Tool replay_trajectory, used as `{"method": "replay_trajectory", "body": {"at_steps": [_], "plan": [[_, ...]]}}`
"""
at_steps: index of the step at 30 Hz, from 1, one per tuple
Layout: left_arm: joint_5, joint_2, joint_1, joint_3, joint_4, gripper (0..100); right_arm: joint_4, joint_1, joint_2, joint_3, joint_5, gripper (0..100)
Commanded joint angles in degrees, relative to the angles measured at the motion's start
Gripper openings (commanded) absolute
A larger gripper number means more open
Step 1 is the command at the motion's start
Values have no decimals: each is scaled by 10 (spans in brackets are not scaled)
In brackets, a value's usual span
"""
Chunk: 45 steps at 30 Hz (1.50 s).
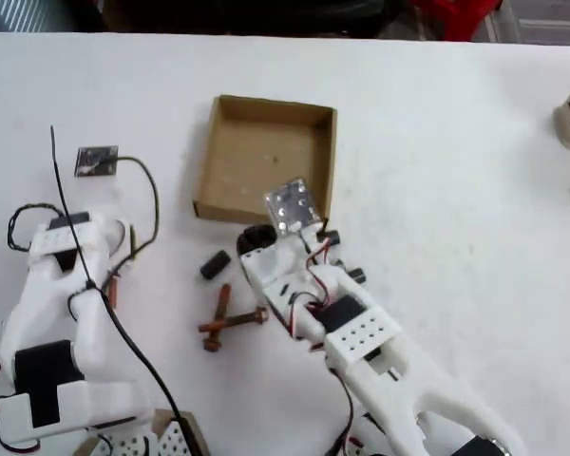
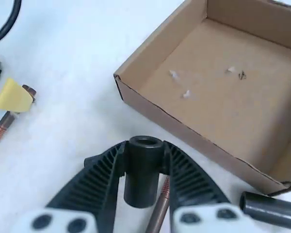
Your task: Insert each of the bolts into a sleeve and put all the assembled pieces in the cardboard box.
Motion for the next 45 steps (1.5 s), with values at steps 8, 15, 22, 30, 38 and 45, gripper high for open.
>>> {"method": "replay_trajectory", "body": {"at_steps": [8, 15, 22, 30, 38, 45], "plan": [[-4, -32, -6, -2, -12, 20, -268, 1, -23, 93, -4, 16], [-4, -32, -6, -2, -12, 20, -395, 1, -22, 128, -4, 15], [-4, -32, -6, -2, -12, 20, -610, 1, 121, 126, -4, 15], [-4, -32, -5, -2, -12, 20, -916, -2, 349, 109, -4, 15], [-4, -32, -4, -2, -14, 20, -1021, -3, 536, 48, -1, 15], [-2, -35, -3, -2, -15, 20, -1021, -24, 548, 75, 0, 15]]}}
